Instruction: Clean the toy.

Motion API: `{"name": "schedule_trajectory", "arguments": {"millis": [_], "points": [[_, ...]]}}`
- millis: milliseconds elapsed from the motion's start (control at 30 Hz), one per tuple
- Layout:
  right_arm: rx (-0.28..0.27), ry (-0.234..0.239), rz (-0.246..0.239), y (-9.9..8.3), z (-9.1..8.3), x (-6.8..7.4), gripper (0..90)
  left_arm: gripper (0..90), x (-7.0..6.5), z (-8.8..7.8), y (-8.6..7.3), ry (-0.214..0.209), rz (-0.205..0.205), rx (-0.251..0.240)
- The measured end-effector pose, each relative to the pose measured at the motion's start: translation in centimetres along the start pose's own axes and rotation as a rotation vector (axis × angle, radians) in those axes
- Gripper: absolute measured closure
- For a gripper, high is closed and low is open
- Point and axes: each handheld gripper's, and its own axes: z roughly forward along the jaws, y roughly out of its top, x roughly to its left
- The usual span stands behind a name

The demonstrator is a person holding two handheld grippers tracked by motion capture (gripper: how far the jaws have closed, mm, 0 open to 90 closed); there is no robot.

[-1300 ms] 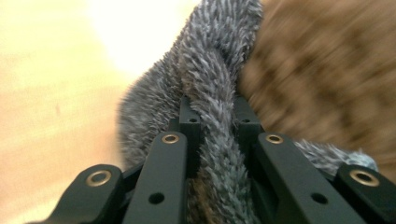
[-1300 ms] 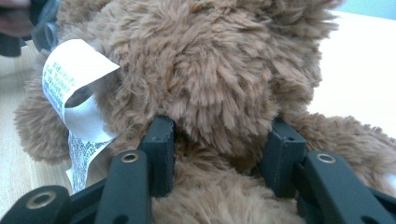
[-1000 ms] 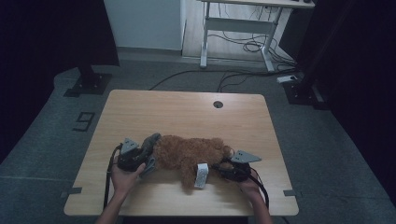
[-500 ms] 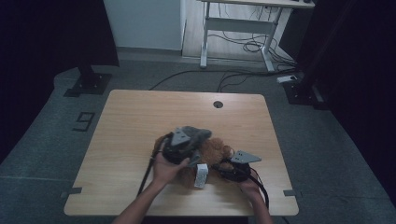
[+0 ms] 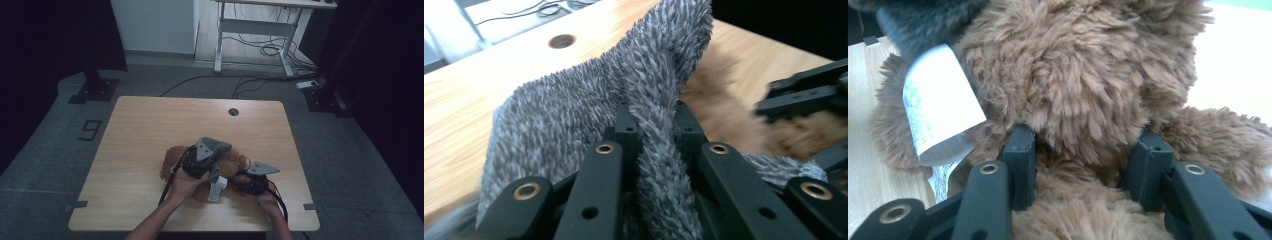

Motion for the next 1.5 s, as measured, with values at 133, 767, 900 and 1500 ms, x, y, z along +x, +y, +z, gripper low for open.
{"name": "schedule_trajectory", "arguments": {"millis": [133, 767, 900, 1500], "points": [[0.002, 0.003, 0.0, 0.0, -0.1, 0.0, 54.5, 78.3, 3.0, -1.3, -1.1, 0.059, -0.036, 0.011], [0.014, 0.012, -0.001, -0.1, -0.1, 0.1, 55.2, 79.2, 10.4, -4.4, -8.7, 0.122, -0.229, 0.117], [0.016, 0.011, 0.002, -0.1, -0.1, 0.0, 55.1, 79.8, 11.1, -4.8, -8.6, 0.099, -0.25, 0.115], [0.033, 0.025, 0.069, -0.1, -0.8, -0.2, 34.7, 79.1, 6.8, -2.5, -2.3, 0.022, -0.127, 0.063]]}}
